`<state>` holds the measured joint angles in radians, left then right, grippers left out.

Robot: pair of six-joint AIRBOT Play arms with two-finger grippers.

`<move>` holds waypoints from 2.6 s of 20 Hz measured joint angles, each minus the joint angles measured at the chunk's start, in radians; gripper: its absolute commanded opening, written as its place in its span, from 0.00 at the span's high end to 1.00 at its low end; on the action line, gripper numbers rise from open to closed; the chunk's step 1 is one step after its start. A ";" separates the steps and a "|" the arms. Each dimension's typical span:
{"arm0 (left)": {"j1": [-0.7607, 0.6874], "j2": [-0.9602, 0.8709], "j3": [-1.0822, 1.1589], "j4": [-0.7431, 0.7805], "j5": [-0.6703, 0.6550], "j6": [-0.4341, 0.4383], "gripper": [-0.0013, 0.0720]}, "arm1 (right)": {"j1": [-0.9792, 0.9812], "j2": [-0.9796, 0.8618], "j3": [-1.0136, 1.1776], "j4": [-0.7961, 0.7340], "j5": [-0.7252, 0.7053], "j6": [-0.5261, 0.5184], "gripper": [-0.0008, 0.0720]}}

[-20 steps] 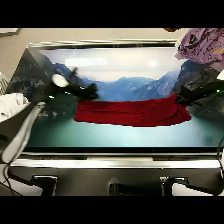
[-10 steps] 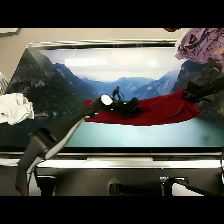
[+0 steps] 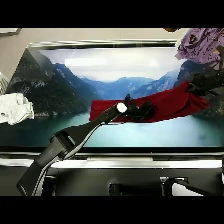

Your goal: Fold the clothes and pants, and hang the long-sleeved shirts on hangers.

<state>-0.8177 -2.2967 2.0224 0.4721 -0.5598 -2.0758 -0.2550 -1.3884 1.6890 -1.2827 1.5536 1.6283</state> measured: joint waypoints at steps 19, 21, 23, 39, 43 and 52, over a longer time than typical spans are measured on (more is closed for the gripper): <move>0.659 0.687 0.018 0.979 -0.904 0.085 0.96 | 0.542 -0.109 0.006 0.106 -0.235 0.322 0.96; 0.741 0.740 0.018 1.010 -0.937 0.100 0.96 | 0.616 -0.158 0.006 0.113 -0.277 0.361 0.96; 0.809 0.774 0.018 1.022 -0.961 0.117 0.96 | 0.669 -0.204 0.006 0.122 -0.320 0.389 0.96; 0.933 0.804 -0.057 1.046 -1.010 0.168 0.96 | 0.740 -0.367 0.006 0.376 -0.531 0.281 0.54; 0.933 0.798 -0.059 1.046 -1.010 0.168 0.96 | 0.728 -0.344 0.006 0.504 -0.498 0.165 0.47; 0.934 0.795 -0.059 1.047 -1.011 0.166 0.96 | 0.234 -0.217 -0.007 0.554 -0.284 -0.050 0.33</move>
<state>0.1162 -1.5013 1.9633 1.5188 -1.5707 -1.9099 -0.0212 -1.6051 1.6817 -0.7292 1.2694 1.5780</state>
